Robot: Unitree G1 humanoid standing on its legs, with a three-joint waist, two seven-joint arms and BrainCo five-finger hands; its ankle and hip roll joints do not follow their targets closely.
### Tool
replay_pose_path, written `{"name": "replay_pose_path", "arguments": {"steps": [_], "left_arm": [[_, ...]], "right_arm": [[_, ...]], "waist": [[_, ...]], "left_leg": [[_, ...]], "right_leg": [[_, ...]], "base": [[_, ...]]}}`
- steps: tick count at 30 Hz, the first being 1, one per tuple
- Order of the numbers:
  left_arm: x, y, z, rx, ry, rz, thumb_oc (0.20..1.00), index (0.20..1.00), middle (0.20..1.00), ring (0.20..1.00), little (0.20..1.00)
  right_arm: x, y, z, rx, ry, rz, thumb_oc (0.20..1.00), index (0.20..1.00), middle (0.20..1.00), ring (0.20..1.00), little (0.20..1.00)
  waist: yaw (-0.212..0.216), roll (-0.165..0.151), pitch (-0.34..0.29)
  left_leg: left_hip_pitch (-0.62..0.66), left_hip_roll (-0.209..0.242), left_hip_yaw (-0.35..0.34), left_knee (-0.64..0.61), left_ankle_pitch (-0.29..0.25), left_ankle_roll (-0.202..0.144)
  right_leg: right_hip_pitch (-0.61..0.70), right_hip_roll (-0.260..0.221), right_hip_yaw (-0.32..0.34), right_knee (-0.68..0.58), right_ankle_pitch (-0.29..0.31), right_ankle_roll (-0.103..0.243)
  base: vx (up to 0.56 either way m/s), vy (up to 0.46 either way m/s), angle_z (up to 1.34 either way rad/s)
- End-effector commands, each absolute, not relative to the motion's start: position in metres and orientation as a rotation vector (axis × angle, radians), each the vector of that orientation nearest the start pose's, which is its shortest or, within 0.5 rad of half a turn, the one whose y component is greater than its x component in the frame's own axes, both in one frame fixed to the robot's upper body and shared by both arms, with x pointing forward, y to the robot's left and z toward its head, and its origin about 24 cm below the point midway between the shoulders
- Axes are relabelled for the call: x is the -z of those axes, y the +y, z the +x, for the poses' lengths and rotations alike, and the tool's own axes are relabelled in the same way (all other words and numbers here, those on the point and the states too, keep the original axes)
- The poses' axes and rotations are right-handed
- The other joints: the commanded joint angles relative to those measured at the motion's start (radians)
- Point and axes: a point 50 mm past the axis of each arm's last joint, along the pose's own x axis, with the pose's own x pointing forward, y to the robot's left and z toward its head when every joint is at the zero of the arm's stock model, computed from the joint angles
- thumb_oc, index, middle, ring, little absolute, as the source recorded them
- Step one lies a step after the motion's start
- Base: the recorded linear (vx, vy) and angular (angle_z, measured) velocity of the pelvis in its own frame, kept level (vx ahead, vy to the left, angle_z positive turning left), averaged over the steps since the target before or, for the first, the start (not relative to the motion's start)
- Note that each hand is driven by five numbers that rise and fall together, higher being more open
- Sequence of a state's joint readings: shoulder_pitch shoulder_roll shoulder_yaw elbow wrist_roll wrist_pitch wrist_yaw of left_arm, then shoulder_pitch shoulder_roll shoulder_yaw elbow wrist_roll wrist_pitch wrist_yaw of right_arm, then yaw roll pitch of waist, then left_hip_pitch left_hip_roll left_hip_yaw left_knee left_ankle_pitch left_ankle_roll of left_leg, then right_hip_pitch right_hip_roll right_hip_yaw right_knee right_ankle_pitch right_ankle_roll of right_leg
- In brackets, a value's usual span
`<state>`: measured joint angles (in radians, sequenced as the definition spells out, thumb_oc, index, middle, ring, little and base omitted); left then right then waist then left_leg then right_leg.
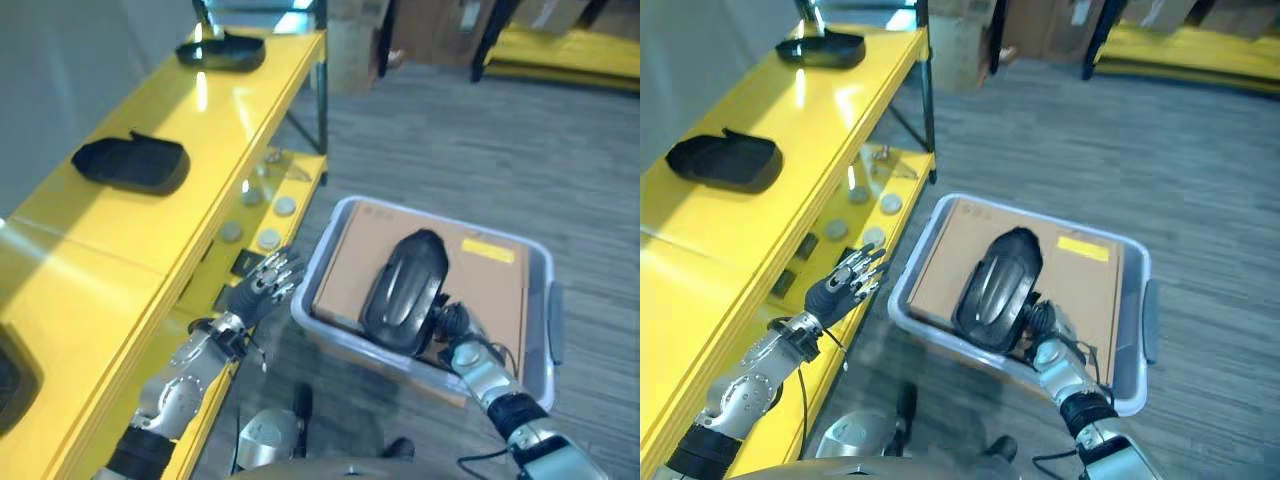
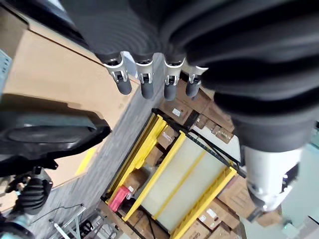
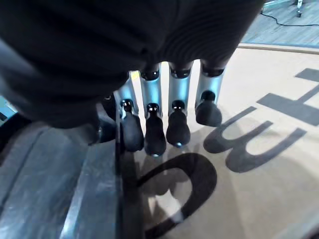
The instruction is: Move parts from the plastic box to the shelf.
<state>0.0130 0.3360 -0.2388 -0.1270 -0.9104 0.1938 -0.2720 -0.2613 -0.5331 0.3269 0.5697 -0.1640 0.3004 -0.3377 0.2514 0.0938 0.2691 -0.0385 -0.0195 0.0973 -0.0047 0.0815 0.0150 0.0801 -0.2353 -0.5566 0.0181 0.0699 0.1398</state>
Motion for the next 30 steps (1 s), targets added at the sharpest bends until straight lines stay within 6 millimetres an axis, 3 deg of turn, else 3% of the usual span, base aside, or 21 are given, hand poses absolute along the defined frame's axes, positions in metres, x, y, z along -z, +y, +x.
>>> {"name": "replay_pose_path", "arguments": {"steps": [1, 5, 6, 7, 12, 21, 30], "left_arm": [[-0.081, 0.126, 0.241, 0.675, -0.019, -0.615, 1.0, 1.0, 1.0, 1.0, 1.0], [-0.081, 0.127, 0.238, 0.696, -0.037, -0.613, 1.0, 1.0, 1.0, 1.0, 1.0], [-0.082, 0.127, 0.237, 0.709, -0.048, -0.6, 1.0, 1.0, 1.0, 1.0, 1.0], [-0.083, 0.126, 0.237, 0.714, -0.05, -0.605, 1.0, 1.0, 1.0, 1.0, 1.0], [-0.081, 0.126, 0.232, 0.713, -0.044, -0.612, 1.0, 1.0, 1.0, 1.0, 1.0], [-0.074, 0.124, 0.228, 0.7, -0.019, -0.625, 1.0, 1.0, 1.0, 1.0, 1.0], [-0.072, 0.122, 0.23, 0.697, -0.02, -0.628, 1.0, 1.0, 1.0, 1.0, 1.0]], "right_arm": [[-0.019, -0.272, 0.296, 0.301, 0.348, -0.991, 0.2, 0.2, 0.2, 0.2, 0.2], [-0.032, -0.288, 0.301, 0.387, 0.32, -0.976, 0.2, 0.2, 0.2, 0.2, 0.2], [-0.037, -0.291, 0.303, 0.431, 0.306, -0.944, 0.84, 0.84, 0.84, 0.84, 0.84], [-0.04, -0.292, 0.304, 0.447, 0.302, -0.922, 1.0, 1.0, 1.0, 1.0, 1.0], [-0.038, -0.291, 0.301, 0.447, 0.324, -0.873, 1.0, 1.0, 1.0, 1.0, 1.0], [-0.008, -0.282, 0.281, 0.398, 0.407, -0.827, 1.0, 1.0, 1.0, 1.0, 1.0], [0.001, -0.271, 0.279, 0.366, 0.436, -0.854, 1.0, 1.0, 1.0, 1.0, 1.0]], "waist": [[0.021, -0.016, 0.008], [0.036, -0.013, 0.064], [0.039, -0.012, 0.078], [0.038, -0.013, 0.083], [0.031, -0.015, 0.086], [0.016, -0.019, 0.075], [0.015, -0.021, 0.08]], "left_leg": [[-0.04, 0.017, 0.011, 0.068, -0.105, -0.033], [-0.064, 0.005, -0.017, 0.067, -0.09, -0.026], [-0.067, 0.002, -0.021, 0.066, -0.087, -0.023], [-0.067, 0.001, -0.023, 0.066, -0.087, -0.02], [-0.052, 0.001, -0.016, 0.065, -0.092, -0.017], [-0.022, 0.013, 0.01, 0.064, -0.104, -0.019], [-0.026, 0.014, 0.015, 0.074, -0.11, -0.018]], "right_leg": [[-0.037, -0.041, 0.073, 0.087, -0.094, 0.04], [-0.054, -0.044, 0.069, 0.096, -0.089, 0.041], [-0.058, -0.043, 0.071, 0.1, -0.088, 0.042], [-0.061, -0.043, 0.073, 0.104, -0.089, 0.043], [-0.057, -0.042, 0.084, 0.112, -0.093, 0.046], [-0.038, -0.04, 0.093, 0.112, -0.098, 0.05], [-0.041, -0.045, 0.092, 0.119, -0.1, 0.053]], "base": [[-0.15, 0.04, 0.12], [-0.07, -0.002, 0.23], [-0.03, 0.002, 0.2], [-0.02, 0.004, 0.1], [0.02, 0.015, 0.0], [0.03, 0.017, -0.02], [0.0, 0.002, -0.02]]}}
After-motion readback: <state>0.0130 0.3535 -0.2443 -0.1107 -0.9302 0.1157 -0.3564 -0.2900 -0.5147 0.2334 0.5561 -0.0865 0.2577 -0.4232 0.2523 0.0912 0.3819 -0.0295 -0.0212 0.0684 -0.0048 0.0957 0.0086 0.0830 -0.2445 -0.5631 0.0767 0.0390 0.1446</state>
